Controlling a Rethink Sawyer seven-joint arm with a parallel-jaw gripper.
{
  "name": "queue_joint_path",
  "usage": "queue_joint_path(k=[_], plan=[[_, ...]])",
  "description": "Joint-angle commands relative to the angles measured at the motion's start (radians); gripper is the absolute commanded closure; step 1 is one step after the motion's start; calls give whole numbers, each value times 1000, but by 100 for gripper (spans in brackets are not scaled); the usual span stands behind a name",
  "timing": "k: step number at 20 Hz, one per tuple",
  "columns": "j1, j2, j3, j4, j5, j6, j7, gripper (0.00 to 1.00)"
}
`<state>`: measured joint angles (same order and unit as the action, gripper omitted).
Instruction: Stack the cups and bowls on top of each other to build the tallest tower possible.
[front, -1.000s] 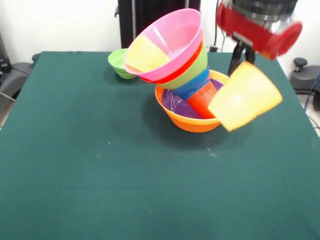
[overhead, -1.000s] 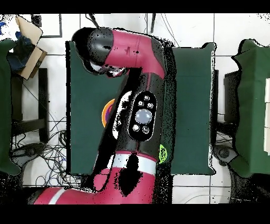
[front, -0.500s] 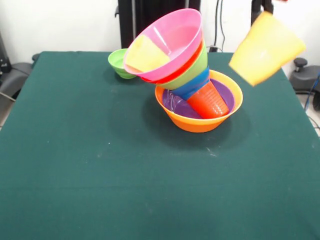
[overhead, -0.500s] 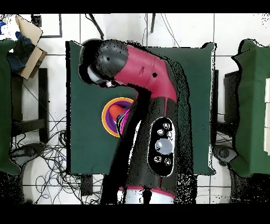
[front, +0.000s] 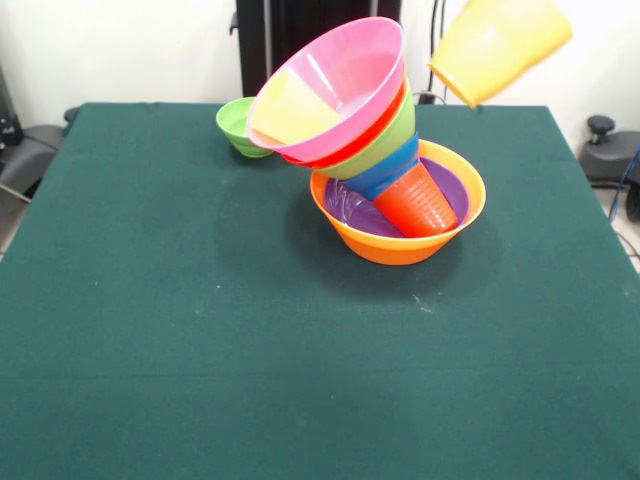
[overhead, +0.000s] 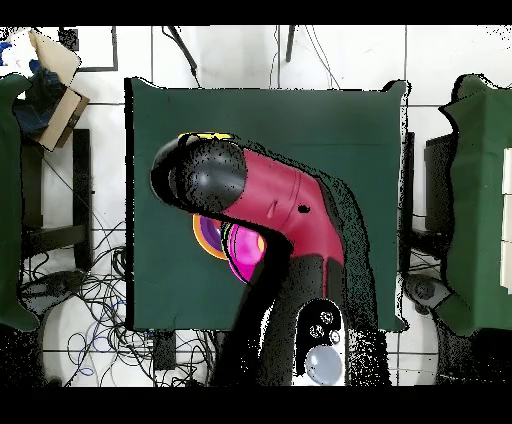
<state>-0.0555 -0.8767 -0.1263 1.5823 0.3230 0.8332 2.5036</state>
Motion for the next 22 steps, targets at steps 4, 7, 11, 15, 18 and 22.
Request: queue_joint_path(k=[4,7,11,15,18,22], plan=[[-133,-136,200,337,-22,-77,-350,100],[-195,-170,252,380,3,-55,-397,100],[-214,-219,261,395,-54,-60,-379,100],[-220,-274,252,419,-95,-45,-382,100],[-232,-321,234,455,-118,-33,-405,100],[-258,-358,237,505,-114,-38,-450,100]])
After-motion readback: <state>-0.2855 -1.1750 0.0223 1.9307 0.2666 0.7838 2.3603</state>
